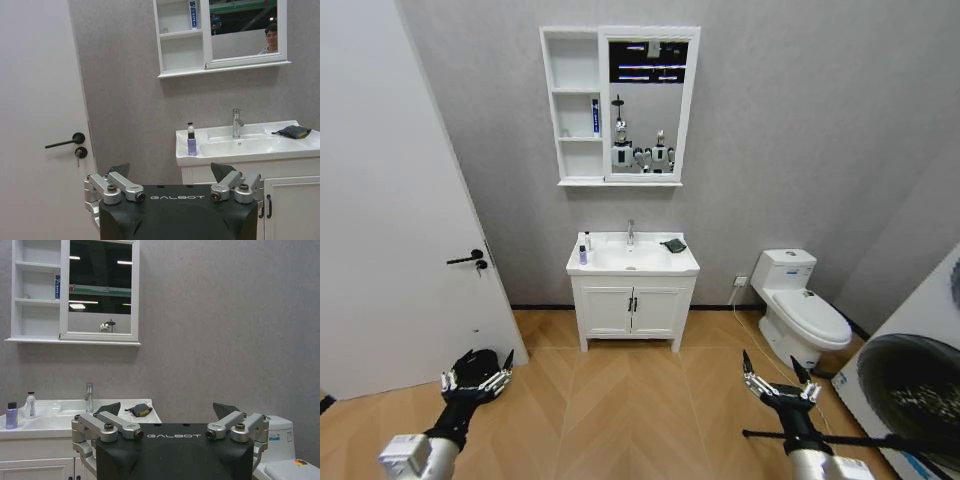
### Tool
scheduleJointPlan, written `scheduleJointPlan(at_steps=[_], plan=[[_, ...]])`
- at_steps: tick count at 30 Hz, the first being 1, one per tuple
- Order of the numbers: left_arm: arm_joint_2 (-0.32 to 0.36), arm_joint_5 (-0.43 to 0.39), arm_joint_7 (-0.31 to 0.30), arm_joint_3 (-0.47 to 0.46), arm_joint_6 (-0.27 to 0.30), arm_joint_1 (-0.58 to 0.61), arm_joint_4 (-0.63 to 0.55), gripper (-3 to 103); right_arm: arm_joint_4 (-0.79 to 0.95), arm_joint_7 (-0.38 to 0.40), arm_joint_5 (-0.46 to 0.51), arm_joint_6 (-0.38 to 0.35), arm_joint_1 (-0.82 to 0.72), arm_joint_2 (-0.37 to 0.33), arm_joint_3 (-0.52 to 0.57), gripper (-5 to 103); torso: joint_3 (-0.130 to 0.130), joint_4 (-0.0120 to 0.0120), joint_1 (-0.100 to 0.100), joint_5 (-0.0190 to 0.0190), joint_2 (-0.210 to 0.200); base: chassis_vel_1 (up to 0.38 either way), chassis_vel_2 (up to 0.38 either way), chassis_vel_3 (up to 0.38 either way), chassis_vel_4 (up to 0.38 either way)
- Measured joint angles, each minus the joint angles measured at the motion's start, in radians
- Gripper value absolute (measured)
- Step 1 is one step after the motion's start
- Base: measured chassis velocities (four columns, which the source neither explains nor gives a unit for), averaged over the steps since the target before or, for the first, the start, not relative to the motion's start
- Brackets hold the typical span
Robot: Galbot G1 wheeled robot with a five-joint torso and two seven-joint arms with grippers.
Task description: Move facial cleanser and shampoo from washbasin to cabinet, then wipe washbasin with towel.
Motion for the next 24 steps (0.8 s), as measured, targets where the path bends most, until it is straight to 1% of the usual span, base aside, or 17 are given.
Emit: scheduleJointPlan(at_steps=[4,7,10,16,17,18,21,23,24], plan=[[0.001,0.000,0.001,0.000,0.000,0.000,0.000,93,0.000,-0.003,-0.002,0.002,0.000,0.000,-0.002,100,0.000,-0.0003,0.000,-0.0002,0.000,-0.191,0.150,0.154,-0.156],[0.001,0.000,0.002,0.005,0.000,0.000,0.000,93,-0.001,-0.005,-0.017,0.006,0.000,0.002,-0.002,100,0.000,0.0001,0.000,0.0003,0.000,-0.191,0.201,0.196,-0.197],[-0.003,0.005,0.003,0.014,0.000,0.001,0.000,93,-0.005,-0.012,-0.031,0.015,0.000,0.002,-0.002,100,0.000,0.0001,0.000,-0.0001,0.000,-0.236,0.230,0.271,-0.239],[-0.004,0.008,0.004,0.017,0.000,0.002,0.000,93,-0.008,-0.012,-0.032,0.017,0.005,-0.001,-0.002,100,0.000,-0.0003,0.000,0.0000,0.000,-0.279,0.279,0.284,-0.291],[-0.004,0.008,0.004,0.017,0.000,0.002,0.000,93,-0.009,-0.013,-0.031,0.017,0.007,-0.001,-0.003,100,0.000,0.0003,0.001,0.0002,0.000,-0.330,0.320,0.316,-0.306],[-0.004,0.008,0.004,0.017,0.000,0.002,0.000,93,-0.009,-0.013,-0.029,0.017,0.008,-0.001,-0.004,100,0.000,-0.0002,0.000,0.0000,0.000,-0.330,0.320,0.364,-0.354],[-0.005,0.008,0.004,0.019,0.000,0.001,0.000,93,-0.010,-0.015,-0.023,0.017,0.011,-0.002,-0.004,100,0.000,-0.0002,0.000,-0.0001,0.000,-0.336,0.343,0.363,-0.373],[-0.005,0.009,0.004,0.020,0.000,0.001,0.001,93,-0.012,-0.015,-0.022,0.017,0.012,-0.003,-0.004,100,0.000,0.0002,0.001,0.0003,-0.001,-0.338,0.360,0.370,-0.375],[-0.005,0.009,0.004,0.020,0.000,0.001,0.001,93,-0.012,-0.016,-0.022,0.018,0.013,-0.002,-0.004,100,0.000,-0.0002,0.001,0.0000,0.000,-0.383,0.365,0.387,-0.380]])
